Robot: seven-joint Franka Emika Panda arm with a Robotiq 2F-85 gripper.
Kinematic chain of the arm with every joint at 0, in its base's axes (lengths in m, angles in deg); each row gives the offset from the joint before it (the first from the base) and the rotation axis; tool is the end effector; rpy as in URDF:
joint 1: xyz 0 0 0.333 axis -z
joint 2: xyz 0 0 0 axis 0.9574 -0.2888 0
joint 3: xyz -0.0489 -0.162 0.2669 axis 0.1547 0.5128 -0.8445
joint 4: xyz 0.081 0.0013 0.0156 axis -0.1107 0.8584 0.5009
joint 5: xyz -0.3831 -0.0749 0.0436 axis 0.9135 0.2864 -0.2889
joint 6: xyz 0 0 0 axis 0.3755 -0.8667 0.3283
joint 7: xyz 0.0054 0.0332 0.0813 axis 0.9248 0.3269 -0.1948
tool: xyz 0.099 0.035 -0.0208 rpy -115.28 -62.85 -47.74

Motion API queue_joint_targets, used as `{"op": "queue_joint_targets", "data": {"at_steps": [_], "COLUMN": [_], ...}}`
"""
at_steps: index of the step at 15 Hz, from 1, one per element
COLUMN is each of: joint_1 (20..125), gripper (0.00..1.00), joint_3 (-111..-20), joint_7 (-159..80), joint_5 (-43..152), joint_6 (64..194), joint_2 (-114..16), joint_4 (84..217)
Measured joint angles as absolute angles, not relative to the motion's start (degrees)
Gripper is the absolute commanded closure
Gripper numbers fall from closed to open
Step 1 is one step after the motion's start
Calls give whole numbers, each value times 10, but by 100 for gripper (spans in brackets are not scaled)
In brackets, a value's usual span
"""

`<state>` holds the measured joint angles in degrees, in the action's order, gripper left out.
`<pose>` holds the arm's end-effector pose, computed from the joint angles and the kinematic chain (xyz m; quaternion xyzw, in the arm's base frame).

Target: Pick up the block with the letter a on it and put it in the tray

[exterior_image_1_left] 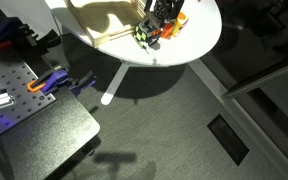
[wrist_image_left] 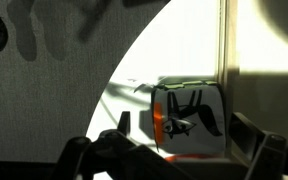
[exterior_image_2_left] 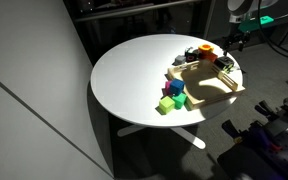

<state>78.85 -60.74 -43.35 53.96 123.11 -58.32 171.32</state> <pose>0.5749 -0.1445 0.2249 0.9885 -0.1134 -0.0933 0.0374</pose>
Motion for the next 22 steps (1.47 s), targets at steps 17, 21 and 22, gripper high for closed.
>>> {"op": "queue_joint_targets", "data": {"at_steps": [17,21,22], "joint_1": [789,792,792], "gripper": [26,57,62], "joint_3": [-626,-628,-628], "joint_7": [-468,-472,-472], "joint_5": [551,551,551], "joint_6": [1347,1347,1347], "joint_2": [-647,-649,-648], "joint_4": [1713,1713,1713]}}
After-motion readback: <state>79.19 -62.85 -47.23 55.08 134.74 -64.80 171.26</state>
